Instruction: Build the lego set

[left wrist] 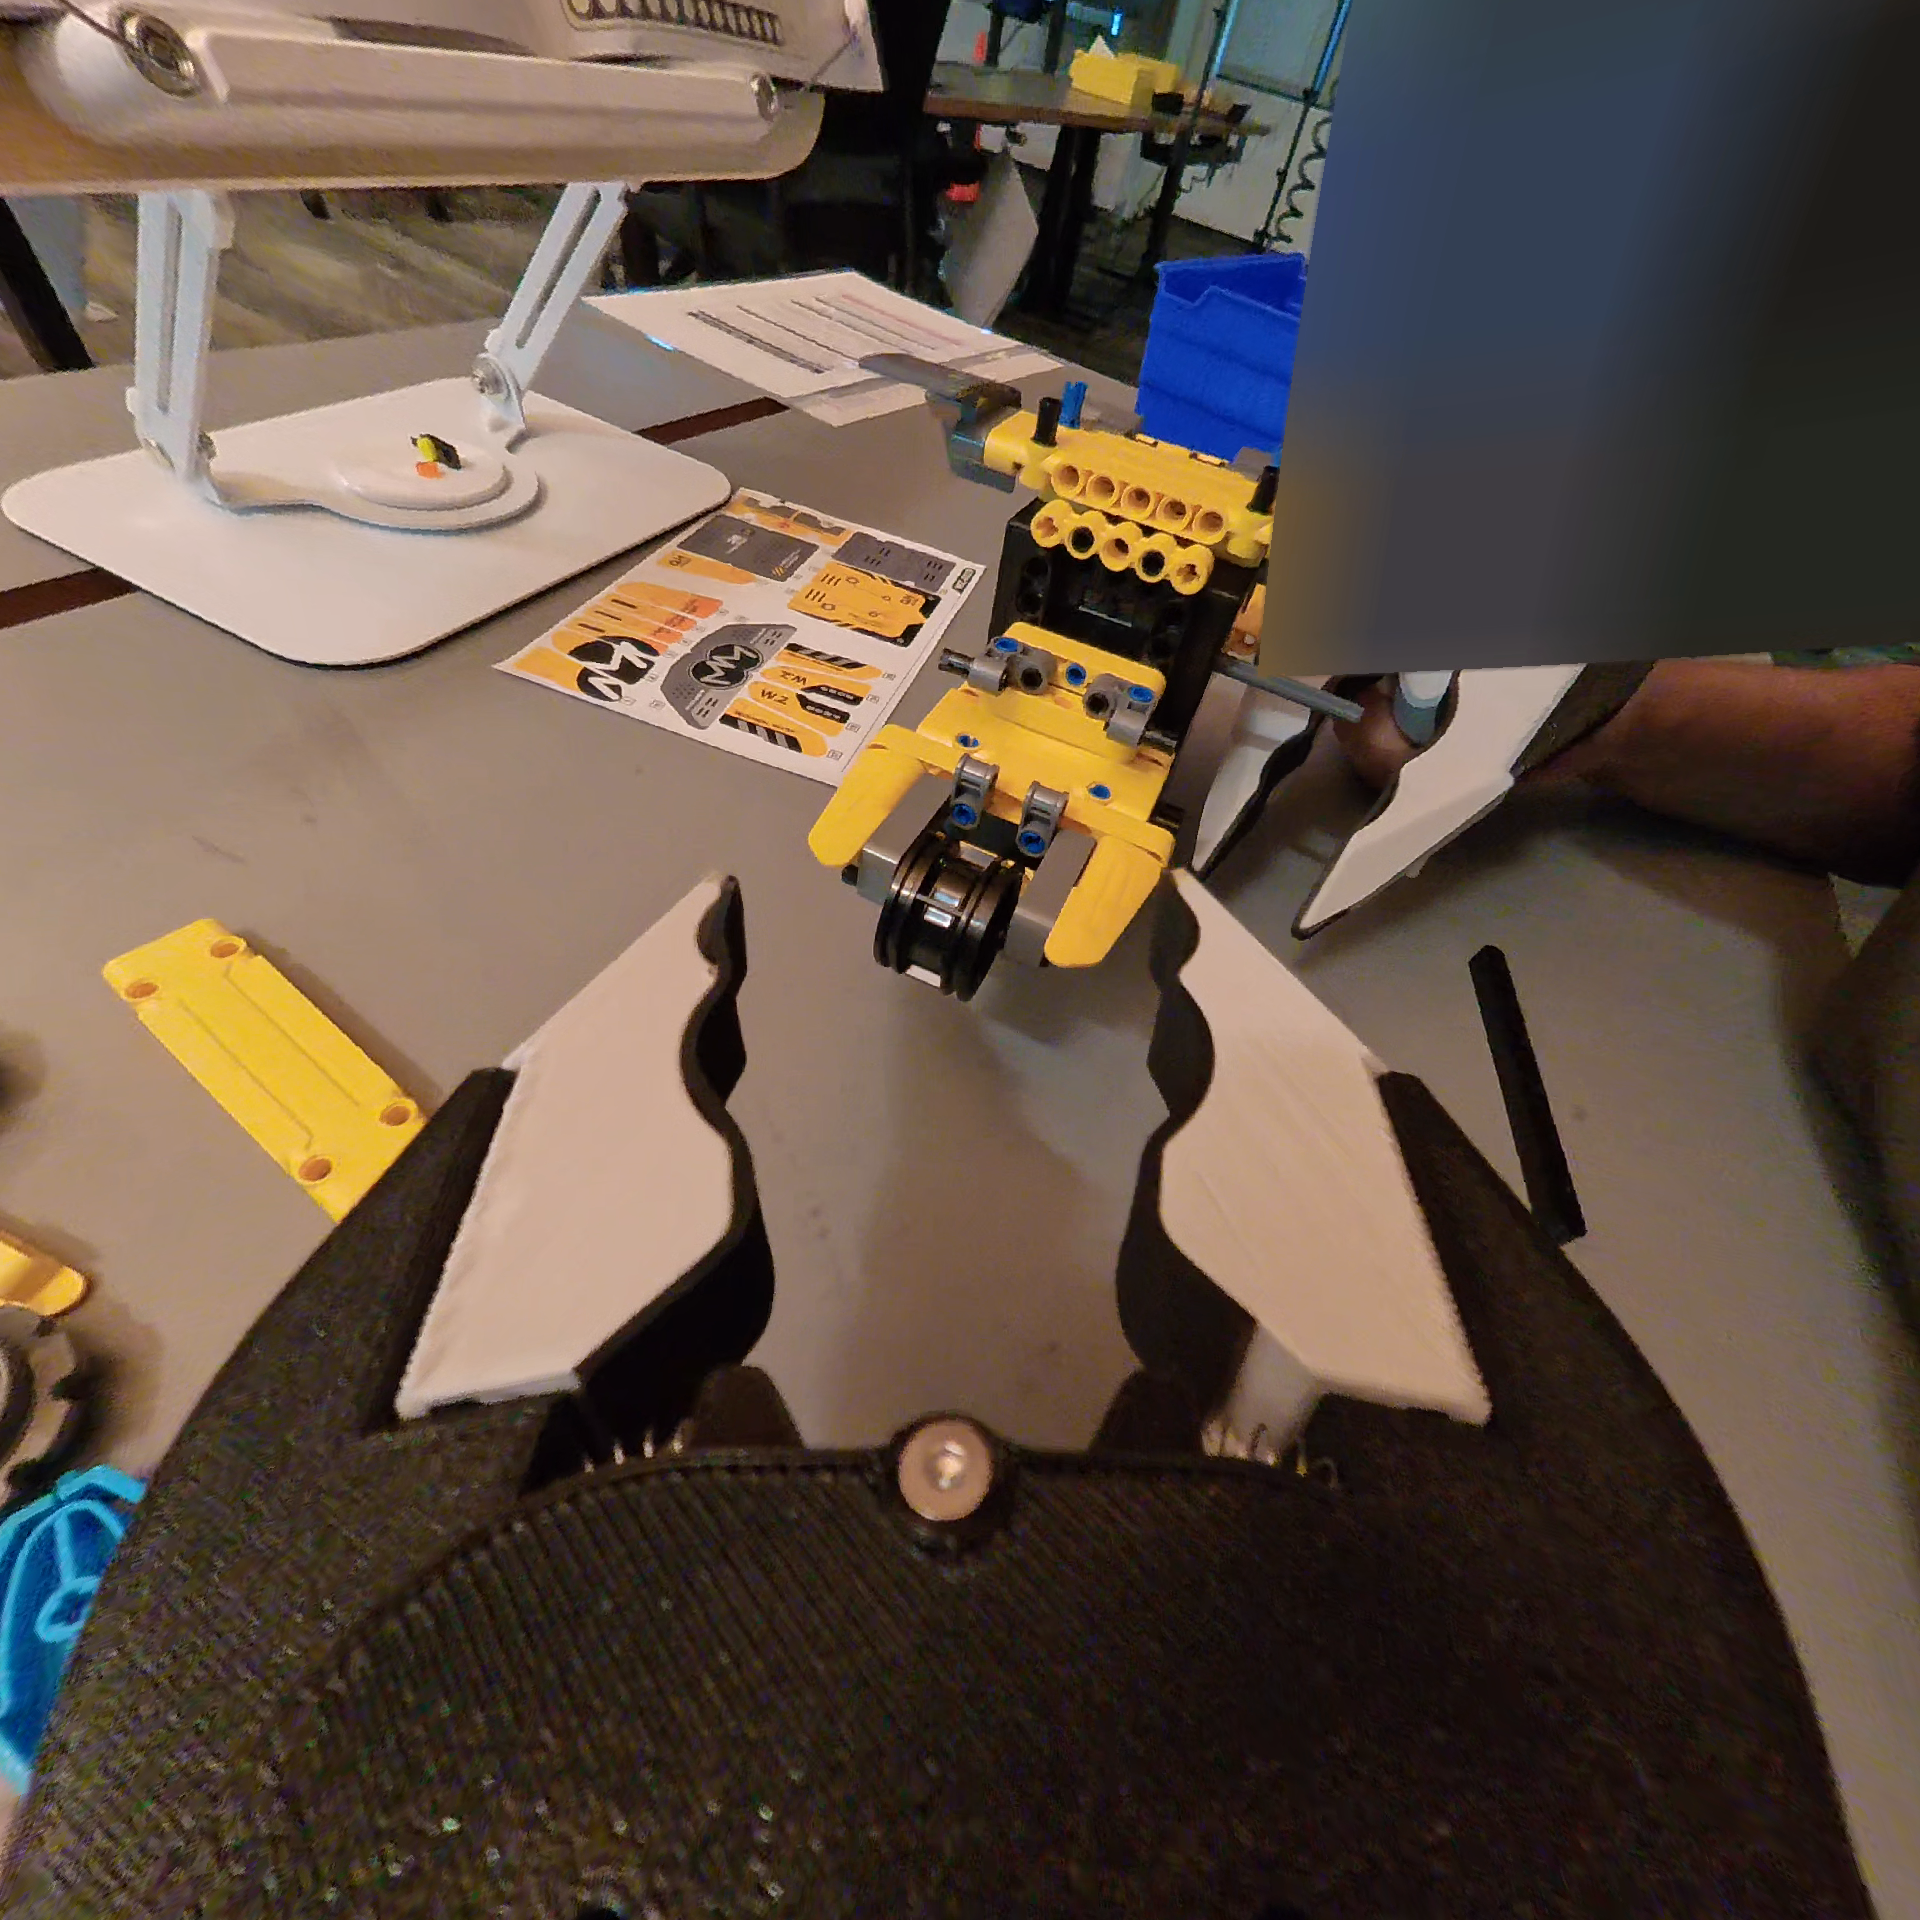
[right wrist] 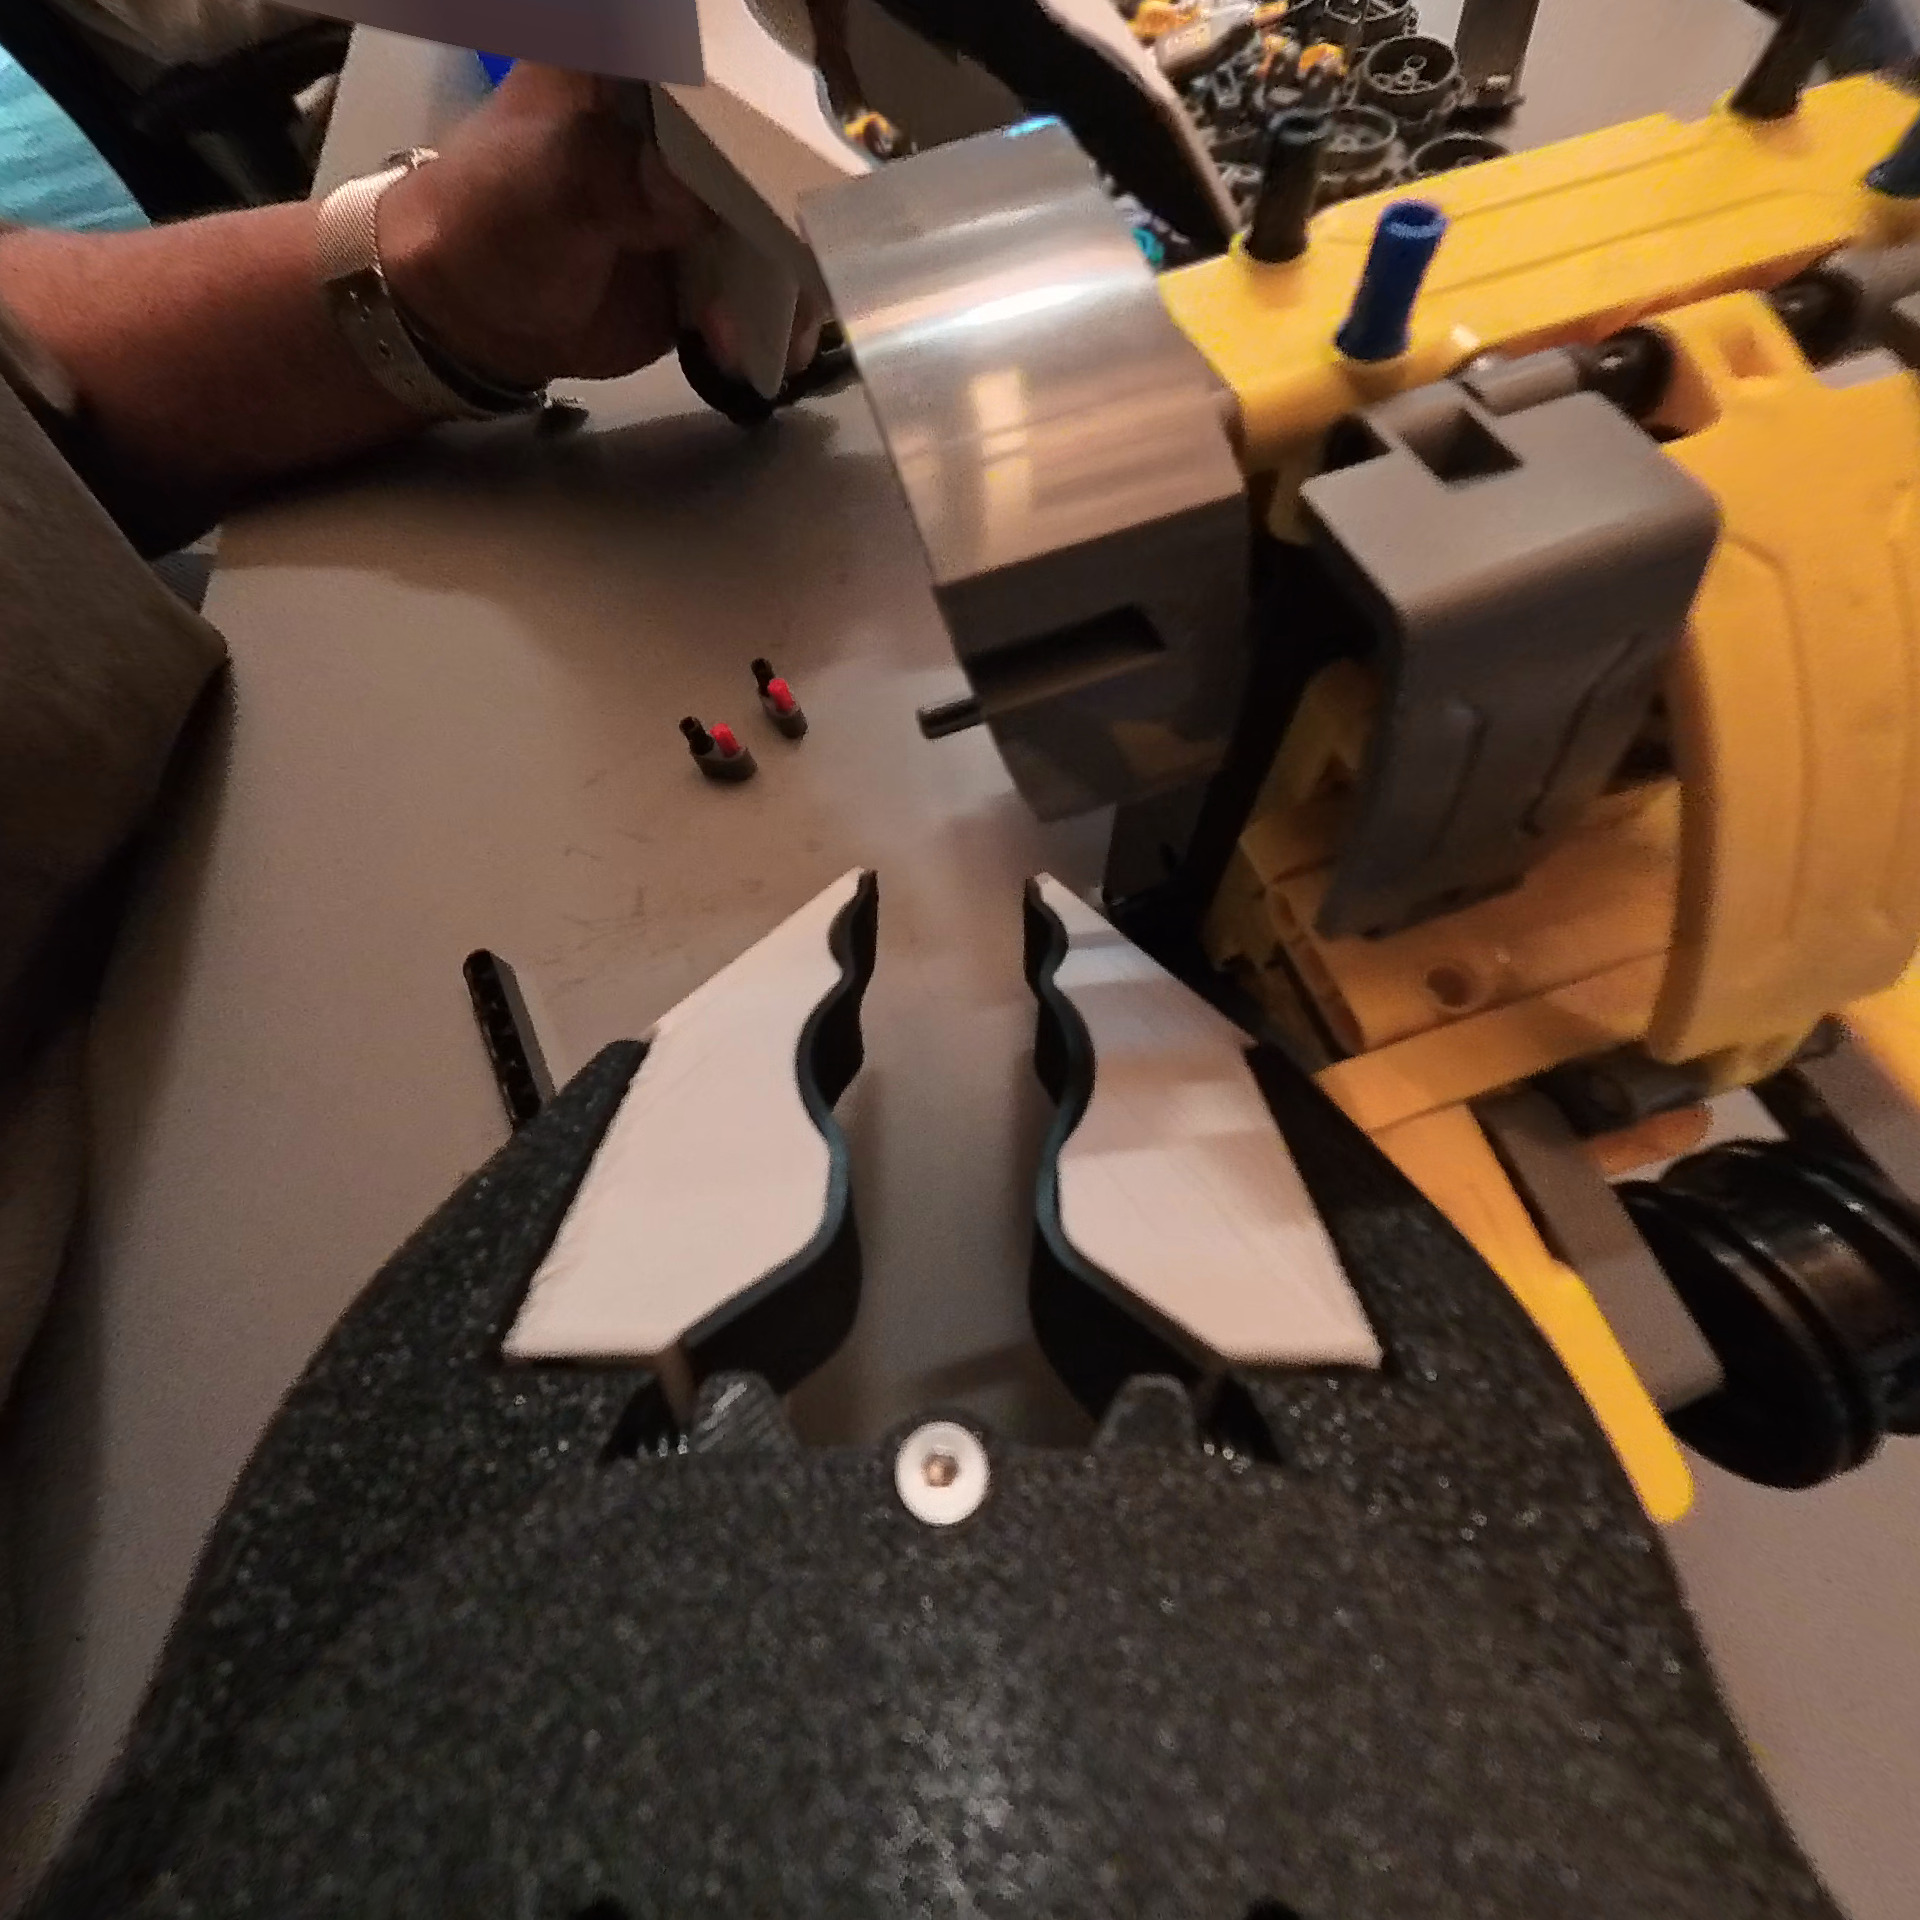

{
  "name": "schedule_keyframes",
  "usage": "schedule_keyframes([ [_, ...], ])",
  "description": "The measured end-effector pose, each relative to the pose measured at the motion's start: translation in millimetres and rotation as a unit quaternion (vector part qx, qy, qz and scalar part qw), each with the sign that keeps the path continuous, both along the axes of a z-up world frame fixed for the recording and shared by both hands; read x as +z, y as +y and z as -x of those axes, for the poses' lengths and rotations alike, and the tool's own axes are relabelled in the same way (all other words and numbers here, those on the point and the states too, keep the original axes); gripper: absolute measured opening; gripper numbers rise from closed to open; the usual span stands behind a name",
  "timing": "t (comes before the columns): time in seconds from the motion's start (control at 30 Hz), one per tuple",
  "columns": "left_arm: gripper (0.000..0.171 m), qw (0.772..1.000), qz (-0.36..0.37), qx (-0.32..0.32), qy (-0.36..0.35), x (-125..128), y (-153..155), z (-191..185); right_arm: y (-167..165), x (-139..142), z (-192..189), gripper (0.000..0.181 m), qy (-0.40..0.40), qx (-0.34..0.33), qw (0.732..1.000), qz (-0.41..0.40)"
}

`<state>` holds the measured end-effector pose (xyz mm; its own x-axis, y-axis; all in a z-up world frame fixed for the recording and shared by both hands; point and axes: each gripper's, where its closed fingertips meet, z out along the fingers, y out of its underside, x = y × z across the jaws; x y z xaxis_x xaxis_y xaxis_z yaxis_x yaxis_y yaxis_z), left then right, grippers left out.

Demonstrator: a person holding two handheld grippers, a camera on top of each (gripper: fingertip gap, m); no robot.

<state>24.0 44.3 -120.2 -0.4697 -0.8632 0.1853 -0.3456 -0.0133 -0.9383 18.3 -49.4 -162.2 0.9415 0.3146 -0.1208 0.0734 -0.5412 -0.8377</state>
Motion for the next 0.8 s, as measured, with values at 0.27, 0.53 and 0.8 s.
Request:
schedule_keyframes([
  [0.27, 0.076, 1.000, -0.004, -0.013, 0.010, -5, -7, 0, 1, 4, -5, 0.027, 0.008, -0.014, 1.000, -0.010],
  [0.53, 0.076, 0.999, -0.026, -0.035, 0.020, -11, -21, 3, 2, 7, -15, 0.026, 0.005, -0.044, 0.999, -0.020],
  [0.8, 0.068, 0.997, -0.037, -0.063, 0.032, -15, -36, 9, -1, 7, -39, 0.019, 0.012, -0.102, 0.995, -0.020],
])
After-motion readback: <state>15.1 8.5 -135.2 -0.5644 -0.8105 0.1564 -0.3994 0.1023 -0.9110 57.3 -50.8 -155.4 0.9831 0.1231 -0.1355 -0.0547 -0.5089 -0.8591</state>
